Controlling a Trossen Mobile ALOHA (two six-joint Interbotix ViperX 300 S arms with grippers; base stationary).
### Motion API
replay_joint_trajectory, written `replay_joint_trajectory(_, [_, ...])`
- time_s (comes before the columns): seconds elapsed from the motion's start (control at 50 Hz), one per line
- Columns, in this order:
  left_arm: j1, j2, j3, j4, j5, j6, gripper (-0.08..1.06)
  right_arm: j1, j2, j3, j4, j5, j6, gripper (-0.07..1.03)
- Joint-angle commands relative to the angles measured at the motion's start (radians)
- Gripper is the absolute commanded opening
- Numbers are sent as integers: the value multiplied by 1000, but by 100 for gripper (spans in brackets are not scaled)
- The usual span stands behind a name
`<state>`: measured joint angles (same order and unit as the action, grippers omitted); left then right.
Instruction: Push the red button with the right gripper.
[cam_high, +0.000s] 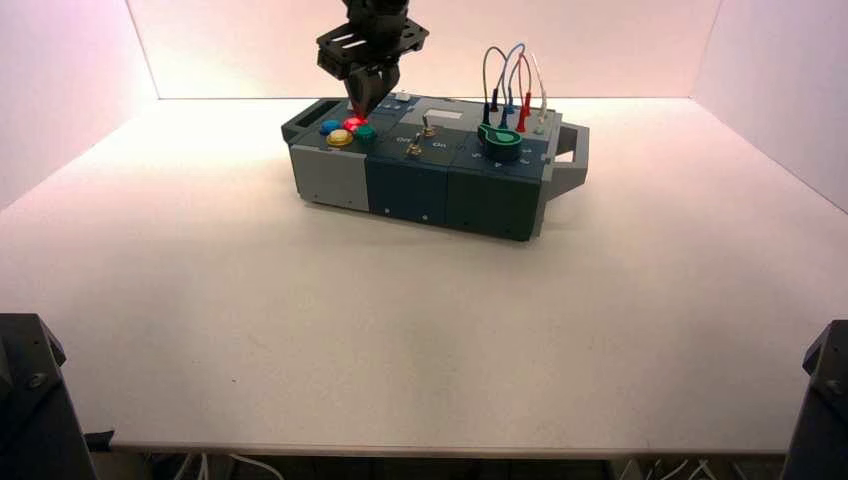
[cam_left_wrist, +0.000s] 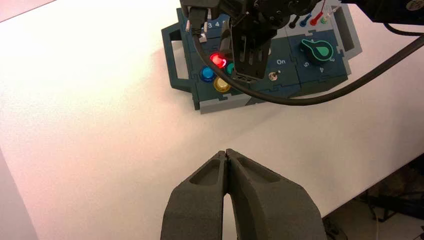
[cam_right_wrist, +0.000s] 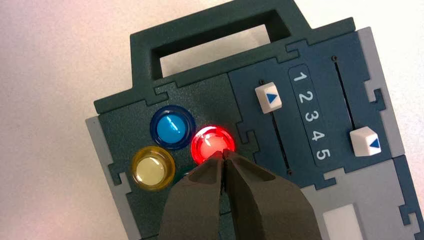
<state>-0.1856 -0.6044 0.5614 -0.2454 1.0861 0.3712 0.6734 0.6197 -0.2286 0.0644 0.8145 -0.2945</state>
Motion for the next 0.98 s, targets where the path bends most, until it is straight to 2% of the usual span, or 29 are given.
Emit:
replay_joint_trajectory(0.02, [-2,-3,-25,-2,-6,0,-3,6,-87,-5,-2,-3,3,-2])
replay_joint_trajectory(0.2, [-2,0,-2,-2,-32,0,-3,5,-143,28,-2,-5,8,-2])
replay_joint_trajectory(0.4, [-2,12,29,-2,-55,0,-3,2,-210,107,-2,-14,17,-2])
replay_joint_trajectory(0.66, [-2,20,54,-2,-77,-5,-3,0,-279,184,-28,-17,17,-2])
replay_joint_trajectory(0.82, [-2,28,69,-2,-83,-5,-3,-2,-293,206,-37,-20,15,-2])
replay_joint_trajectory(0.98, [-2,29,75,-2,-83,-3,-3,0,-307,222,-37,-25,29,-2])
